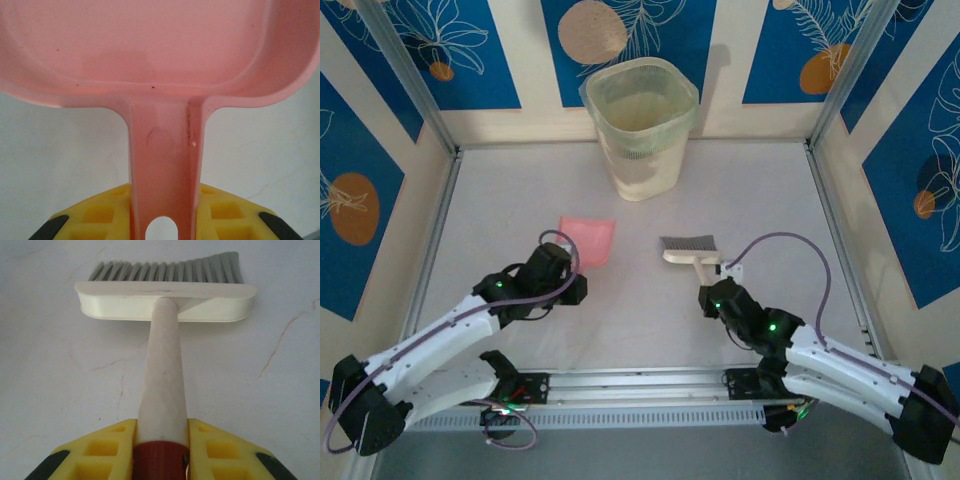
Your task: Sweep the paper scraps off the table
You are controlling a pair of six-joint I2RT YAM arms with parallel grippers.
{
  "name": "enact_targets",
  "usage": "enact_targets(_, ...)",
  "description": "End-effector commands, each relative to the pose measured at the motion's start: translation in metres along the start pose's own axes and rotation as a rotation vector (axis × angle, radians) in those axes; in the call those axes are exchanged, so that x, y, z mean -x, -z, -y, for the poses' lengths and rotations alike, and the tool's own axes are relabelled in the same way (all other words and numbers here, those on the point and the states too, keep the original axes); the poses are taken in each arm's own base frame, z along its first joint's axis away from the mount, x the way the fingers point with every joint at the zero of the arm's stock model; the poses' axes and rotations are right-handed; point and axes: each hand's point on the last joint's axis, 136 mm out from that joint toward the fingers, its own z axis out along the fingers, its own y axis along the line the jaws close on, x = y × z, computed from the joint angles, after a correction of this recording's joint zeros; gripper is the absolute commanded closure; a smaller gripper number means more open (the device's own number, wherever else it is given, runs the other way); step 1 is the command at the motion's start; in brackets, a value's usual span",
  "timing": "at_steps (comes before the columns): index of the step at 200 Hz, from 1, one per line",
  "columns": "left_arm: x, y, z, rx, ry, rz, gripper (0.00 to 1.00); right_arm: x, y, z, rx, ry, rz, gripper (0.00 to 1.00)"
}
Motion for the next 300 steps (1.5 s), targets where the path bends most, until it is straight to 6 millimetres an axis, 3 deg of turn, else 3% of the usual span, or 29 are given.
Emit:
enact_targets(1,-0.008,-0.02,0.004,-0.029,0.038,-0.04,1.0,0.028,0.004,-0.01,-0.057,0.031,0.114,1.0)
enact_targets(32,-0.022,-0.048,-0.001,-0.014,0.056,-0.092,1.0,0.031,-0.01,-0.021,-0.117,0.077,0.125,1.0)
enact_targets(89,-0.037,-0.076,-0.017,0.062,0.042,-0.156,1.0,0.023,-0.049,-0.044,-0.2,0.147,0.095,1.0)
enact_targets(118,-0.04,-0.086,-0.019,0.071,0.042,-0.186,0.94,0.01,-0.068,-0.062,-0.154,0.172,0.062,0.94)
enact_targets(136,-0.042,-0.091,-0.024,0.091,0.047,-0.195,0.87,0.002,-0.075,-0.063,-0.16,0.178,0.031,0.93)
enact_targets(154,-0.042,-0.095,-0.026,0.087,0.06,-0.194,0.85,-0.004,-0.08,-0.066,-0.149,0.174,0.009,0.92)
enact_targets(191,-0.038,-0.097,-0.022,0.069,0.066,-0.187,0.73,-0.021,-0.085,-0.06,-0.155,0.176,-0.028,0.87)
enact_targets(240,-0.032,-0.093,-0.018,0.057,0.056,-0.173,0.56,-0.04,-0.081,-0.049,-0.16,0.185,-0.047,0.72)
enact_targets(300,-0.004,-0.065,-0.008,0.018,0.052,-0.044,0.3,-0.046,-0.064,-0.053,-0.108,0.198,-0.027,0.49)
